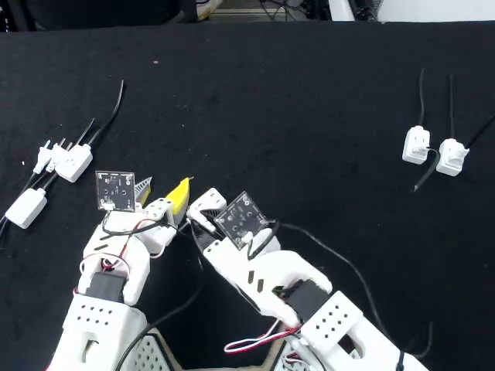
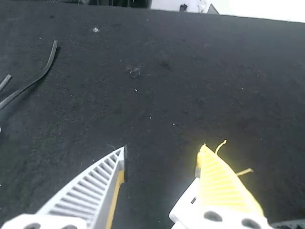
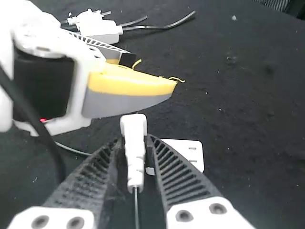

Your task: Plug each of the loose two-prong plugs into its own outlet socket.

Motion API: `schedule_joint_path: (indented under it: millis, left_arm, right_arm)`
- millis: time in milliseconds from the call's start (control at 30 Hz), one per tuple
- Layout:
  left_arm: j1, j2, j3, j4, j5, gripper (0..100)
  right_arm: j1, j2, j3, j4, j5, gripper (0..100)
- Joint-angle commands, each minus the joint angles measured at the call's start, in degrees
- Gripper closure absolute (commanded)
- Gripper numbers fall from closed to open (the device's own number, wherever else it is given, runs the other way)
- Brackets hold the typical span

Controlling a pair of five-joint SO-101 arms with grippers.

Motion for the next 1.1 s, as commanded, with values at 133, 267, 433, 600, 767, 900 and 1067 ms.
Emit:
schedule_joint_path:
  millis: [133,267,433,600,767,900,1067]
  left_arm:
    - [2.24,-0.26,-1.36,-0.62,0.26,76]
    - [4.35,-0.18,-0.84,-0.53,-2.46,76]
    - [4.26,-0.26,-0.75,-0.62,-2.73,76]
    - [4.53,-0.26,-0.66,-0.62,-2.81,76]
    - [4.53,-0.26,-0.57,-0.62,-2.81,76]
    - [4.53,-0.26,-0.57,-0.62,-2.81,76]
    - [4.53,-0.26,-0.48,-0.62,-2.9,76]
  right_arm:
    - [-0.26,-1.71,-0.92,-0.7,0.09,98.7]
    - [-0.18,-1.71,-1.36,-0.7,0.09,98.7]
    - [2.99,-1.8,-1.54,-0.7,-0.18,98.7]
    - [3.43,-1.8,-2.24,-0.62,-3.08,98.7]
    - [3.34,-1.8,-2.33,-0.7,-3.25,98.7]
    - [3.34,-1.8,-2.51,-0.7,-3.25,98.7]
    - [3.43,-1.8,-2.51,-0.79,-3.25,98.7]
